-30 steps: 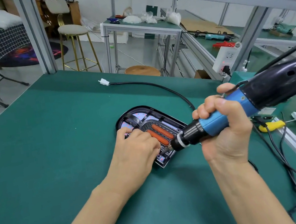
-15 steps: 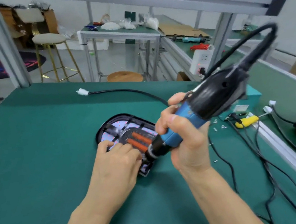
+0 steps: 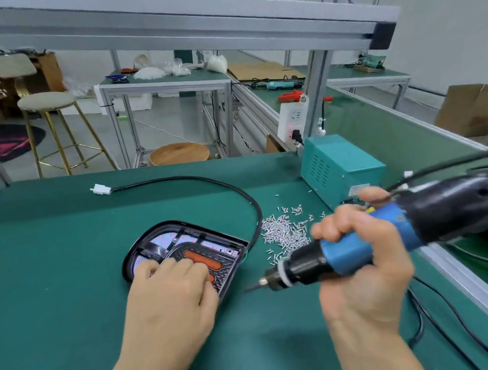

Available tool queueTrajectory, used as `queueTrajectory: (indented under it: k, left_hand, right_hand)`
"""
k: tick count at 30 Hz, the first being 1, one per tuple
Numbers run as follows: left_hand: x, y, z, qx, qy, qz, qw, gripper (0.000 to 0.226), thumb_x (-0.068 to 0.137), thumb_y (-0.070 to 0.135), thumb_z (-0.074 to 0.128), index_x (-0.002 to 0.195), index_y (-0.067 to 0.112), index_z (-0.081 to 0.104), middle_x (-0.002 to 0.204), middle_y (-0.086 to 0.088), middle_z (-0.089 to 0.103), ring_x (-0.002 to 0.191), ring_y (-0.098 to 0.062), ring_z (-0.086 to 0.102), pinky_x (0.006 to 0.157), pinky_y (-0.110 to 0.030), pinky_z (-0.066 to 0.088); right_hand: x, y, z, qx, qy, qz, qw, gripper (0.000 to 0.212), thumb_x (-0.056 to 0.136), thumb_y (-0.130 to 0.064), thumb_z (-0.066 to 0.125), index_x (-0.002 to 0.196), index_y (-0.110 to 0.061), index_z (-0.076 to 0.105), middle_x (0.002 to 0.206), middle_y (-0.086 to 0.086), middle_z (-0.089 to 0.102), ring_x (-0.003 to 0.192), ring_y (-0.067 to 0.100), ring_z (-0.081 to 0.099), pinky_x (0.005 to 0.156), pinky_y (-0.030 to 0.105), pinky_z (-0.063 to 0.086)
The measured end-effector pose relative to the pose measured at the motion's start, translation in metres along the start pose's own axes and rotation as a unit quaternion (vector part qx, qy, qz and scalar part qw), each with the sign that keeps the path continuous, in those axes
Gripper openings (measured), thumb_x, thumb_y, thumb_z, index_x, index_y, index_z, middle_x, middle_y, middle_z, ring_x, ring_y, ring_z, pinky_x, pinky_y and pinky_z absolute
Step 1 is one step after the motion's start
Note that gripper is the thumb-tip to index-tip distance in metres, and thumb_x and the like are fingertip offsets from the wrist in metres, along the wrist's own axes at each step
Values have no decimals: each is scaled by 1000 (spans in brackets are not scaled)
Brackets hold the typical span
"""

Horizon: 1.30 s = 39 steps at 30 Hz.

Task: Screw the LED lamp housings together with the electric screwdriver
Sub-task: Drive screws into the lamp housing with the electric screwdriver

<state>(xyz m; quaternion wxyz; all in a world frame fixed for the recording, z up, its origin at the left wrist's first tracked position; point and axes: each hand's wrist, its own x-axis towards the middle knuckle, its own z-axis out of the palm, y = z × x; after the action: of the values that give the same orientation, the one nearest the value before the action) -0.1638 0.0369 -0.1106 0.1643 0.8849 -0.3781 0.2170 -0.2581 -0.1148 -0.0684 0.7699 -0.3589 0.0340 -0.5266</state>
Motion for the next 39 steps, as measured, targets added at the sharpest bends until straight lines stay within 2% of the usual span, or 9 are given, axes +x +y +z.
queueTrajectory:
  k: [8, 10, 13, 15, 18, 22, 27, 33, 39]
  left_hand:
    - [5, 39, 7, -50, -19, 97, 994, 20, 77, 27, 49, 62, 21, 61, 60, 8, 54, 56, -18, 54, 63, -31, 34]
    - [7, 63, 16, -54, -58, 119, 990, 15, 64, 22, 72, 57, 19, 60, 56, 5, 54, 50, -18, 55, 51, -28, 42]
    - [16, 87, 38, -57, -125, 78, 987, 38, 36, 15, 91, 52, 18, 57, 50, 3, 52, 41, -17, 53, 36, -19, 35]
    - [30, 96, 45, -34, -154, 30, 987, 27, 59, 17, 85, 69, 18, 60, 68, 1, 61, 56, -17, 60, 45, -24, 36]
    - [46, 100, 68, 4, -174, -44, 984, 9, 93, 13, 46, 93, 21, 50, 103, 1, 58, 92, -23, 59, 63, -28, 29]
    - [54, 97, 83, 12, -195, -80, 977, 13, 92, 13, 46, 84, 22, 46, 101, 0, 60, 92, -24, 61, 62, -31, 32]
    - [54, 88, 93, 8, -180, -81, 980, 17, 93, 17, 47, 98, 22, 62, 102, 4, 61, 93, -22, 62, 72, -32, 46]
    - [45, 88, 88, -80, -113, -64, 988, 22, 97, 29, 44, 103, 27, 64, 101, 7, 59, 91, -19, 60, 73, -31, 46]
    - [41, 86, 91, -95, -133, -54, 985, 20, 94, 36, 49, 100, 28, 67, 101, 10, 57, 96, -14, 57, 77, -28, 44]
  right_hand:
    - [3, -29, -41, -33, 63, -56, 996, 24, 73, -8, 40, 90, -22, 49, 55, -7, 44, 50, 11, 42, 59, 22, 43]
    - [4, -33, -47, -35, 68, -60, 995, 23, 73, -8, 39, 89, -22, 50, 55, -7, 44, 50, 11, 43, 59, 22, 43]
    - [8, -38, -51, -35, 66, -64, 995, 23, 72, -8, 41, 87, -22, 51, 56, -7, 44, 50, 11, 43, 59, 19, 44]
    - [12, -40, -53, -37, 63, -63, 995, 23, 72, -8, 41, 88, -22, 51, 55, -6, 43, 50, 11, 43, 59, 19, 44]
    - [17, -41, -56, -41, 65, -61, 995, 24, 70, -7, 43, 88, -21, 50, 54, -6, 44, 49, 12, 43, 58, 22, 44]
    - [25, -41, -60, -48, 63, -54, 995, 24, 71, -5, 45, 90, -19, 50, 55, -4, 45, 49, 13, 45, 58, 21, 44]
    - [33, -38, -65, -49, 74, -42, 995, 24, 69, -3, 48, 88, -17, 52, 65, 3, 41, 50, 16, 43, 57, 27, 44]
    - [36, -35, -66, -52, 69, -33, 996, 22, 69, -2, 49, 82, -19, 56, 67, 7, 40, 49, 17, 44, 57, 26, 45]
    - [38, -37, -65, -50, 67, -29, 996, 24, 69, -4, 50, 74, -24, 61, 70, 8, 39, 49, 16, 44, 58, 25, 44]
